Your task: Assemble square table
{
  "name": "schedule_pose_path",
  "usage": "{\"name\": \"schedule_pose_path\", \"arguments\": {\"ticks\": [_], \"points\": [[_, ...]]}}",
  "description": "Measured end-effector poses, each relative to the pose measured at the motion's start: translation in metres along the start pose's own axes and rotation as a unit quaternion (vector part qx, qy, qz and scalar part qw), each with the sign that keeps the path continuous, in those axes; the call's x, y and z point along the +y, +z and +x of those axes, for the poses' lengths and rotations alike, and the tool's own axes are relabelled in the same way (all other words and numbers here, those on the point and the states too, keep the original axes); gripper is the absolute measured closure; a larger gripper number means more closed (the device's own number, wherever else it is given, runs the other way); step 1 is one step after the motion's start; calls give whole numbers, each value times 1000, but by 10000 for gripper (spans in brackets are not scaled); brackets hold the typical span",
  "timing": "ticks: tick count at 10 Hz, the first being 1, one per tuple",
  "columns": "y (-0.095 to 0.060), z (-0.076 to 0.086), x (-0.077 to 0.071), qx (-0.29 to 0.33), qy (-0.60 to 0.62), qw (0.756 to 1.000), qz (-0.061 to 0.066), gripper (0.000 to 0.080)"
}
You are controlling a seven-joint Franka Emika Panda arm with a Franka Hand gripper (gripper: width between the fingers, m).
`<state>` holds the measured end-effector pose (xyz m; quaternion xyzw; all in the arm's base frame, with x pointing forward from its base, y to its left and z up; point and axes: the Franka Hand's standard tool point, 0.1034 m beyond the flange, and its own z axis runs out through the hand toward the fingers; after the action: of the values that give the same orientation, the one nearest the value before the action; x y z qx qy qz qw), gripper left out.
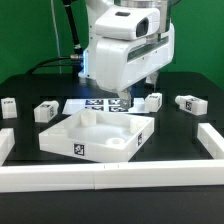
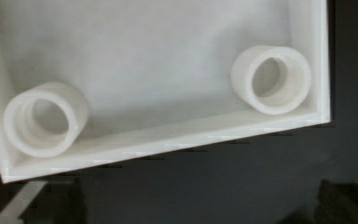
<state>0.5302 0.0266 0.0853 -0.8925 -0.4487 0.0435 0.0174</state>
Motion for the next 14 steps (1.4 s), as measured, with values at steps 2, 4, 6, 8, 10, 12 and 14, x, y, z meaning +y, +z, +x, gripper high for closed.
{"name": "schedule_pose_path", "arguments": {"ticks": [2, 4, 6, 8, 10, 12, 14], "points": [[0, 0, 0, 0, 0, 1000, 0, 149], [0, 0, 0, -1, -38, 999, 0, 149], [0, 0, 0, -1, -39, 999, 0, 149], [1, -3, -4, -6, -51, 999, 6, 149], [9, -25, -20, -23, -130, 991, 14, 149], [18, -47, -23, -22, -181, 983, 13, 149], [17, -43, -23, -21, -175, 984, 11, 149]]}}
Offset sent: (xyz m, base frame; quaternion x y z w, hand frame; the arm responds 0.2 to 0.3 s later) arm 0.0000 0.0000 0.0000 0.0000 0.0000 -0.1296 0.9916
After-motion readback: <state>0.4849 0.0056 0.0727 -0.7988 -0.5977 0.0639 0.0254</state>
